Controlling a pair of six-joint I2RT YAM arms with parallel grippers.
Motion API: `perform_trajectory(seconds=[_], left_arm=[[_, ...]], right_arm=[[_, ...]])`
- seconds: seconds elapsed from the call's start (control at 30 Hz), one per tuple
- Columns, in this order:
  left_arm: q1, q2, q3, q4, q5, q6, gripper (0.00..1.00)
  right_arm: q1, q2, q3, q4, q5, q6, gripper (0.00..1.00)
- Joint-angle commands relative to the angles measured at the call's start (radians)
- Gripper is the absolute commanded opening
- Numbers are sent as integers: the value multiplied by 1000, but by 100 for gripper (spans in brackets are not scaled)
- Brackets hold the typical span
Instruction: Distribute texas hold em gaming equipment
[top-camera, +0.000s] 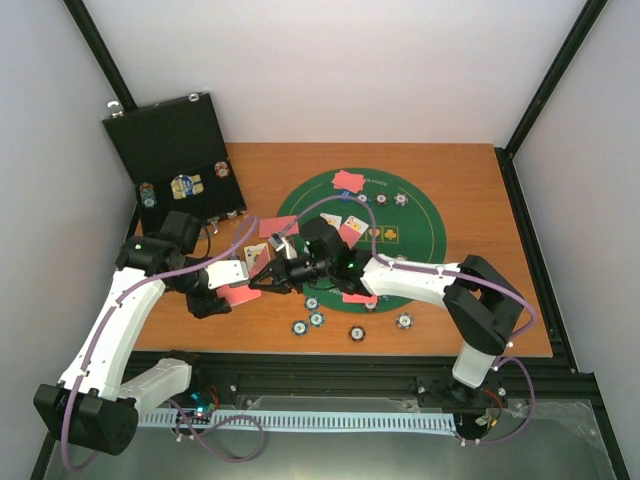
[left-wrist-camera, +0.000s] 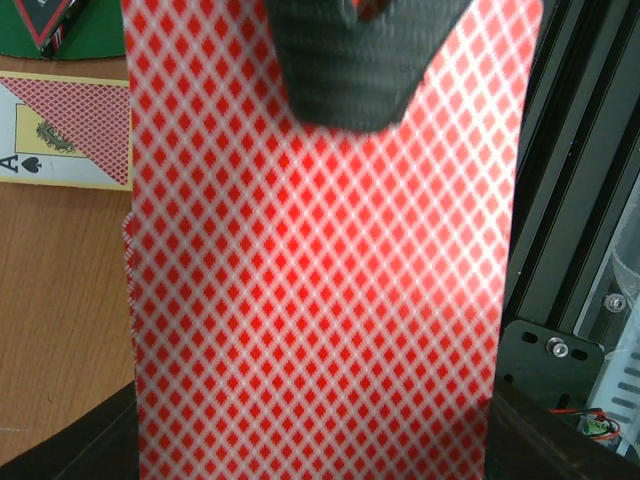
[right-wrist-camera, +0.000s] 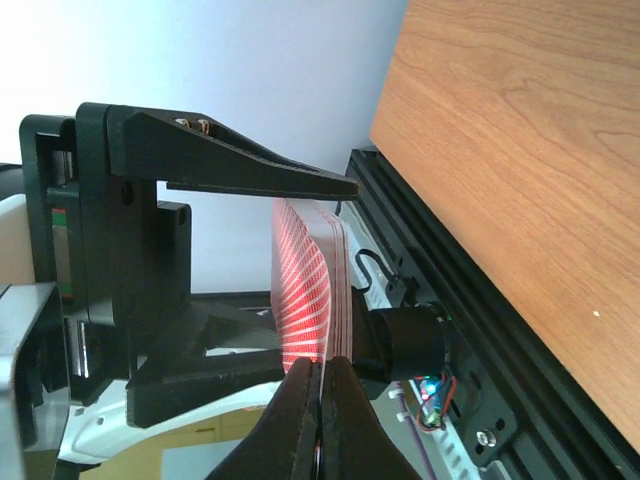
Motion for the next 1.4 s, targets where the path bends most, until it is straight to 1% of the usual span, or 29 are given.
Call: perform_trajectory(seconds=[0.0,0.2,0.3,0.4,0.53,0.57,0.67,0.73,0.77,0.87,0.93,1.03,1.1,1.13,1.23,1.37], left_arm=[[-3,-4,12,13,-10,17,26],[-3,-3,3,15,-25,21,26],[-2,0,6,16,-21,18,26],[-3,7,10,13,-15,15,26],[-3,5,13,8,-10,13,26],[-3,5,12,7,-9,14,26],[-3,2,11,7,-11,13,26],[-2,0,9,5,-11,12,26],[-3,-2,8,3,-12,12,26],[-3,-7,7,1,-10,12,26],[-3,-8,8,-2,-8,11,26],[-3,-4,12,-3,2,8,26],[-3,-3,12,-4,7,3,26],[-3,-3,13,-5,9,1,26],[-2,-4,15,-5,12,-2,26],[-3,-5,17,-4,9,-3,26]], right_arm=[[-50,-65,4,-102,-14,-66,3],[-158,-163,-11,-267,-29,-191,3],[-237,-213,-21,-396,-32,-284,3],[-326,-239,-2,-579,-4,-424,3],[-443,-225,99,-879,145,-646,3],[-462,-213,139,-955,228,-698,3],[-470,-137,283,-1162,628,-809,3],[-465,-77,370,-1241,900,-847,3],[-462,-54,401,-1265,1004,-862,3],[-449,0,465,-1287,1268,-902,3],[-421,32,480,-1278,1450,-937,3],[-366,83,449,-1206,1633,-1039,3],[-318,113,399,-1104,1745,-1136,3],[-301,130,382,-1040,1771,-1175,3],[-267,190,370,-951,1740,-1251,3],[-253,299,400,-922,1688,-1278,3]])
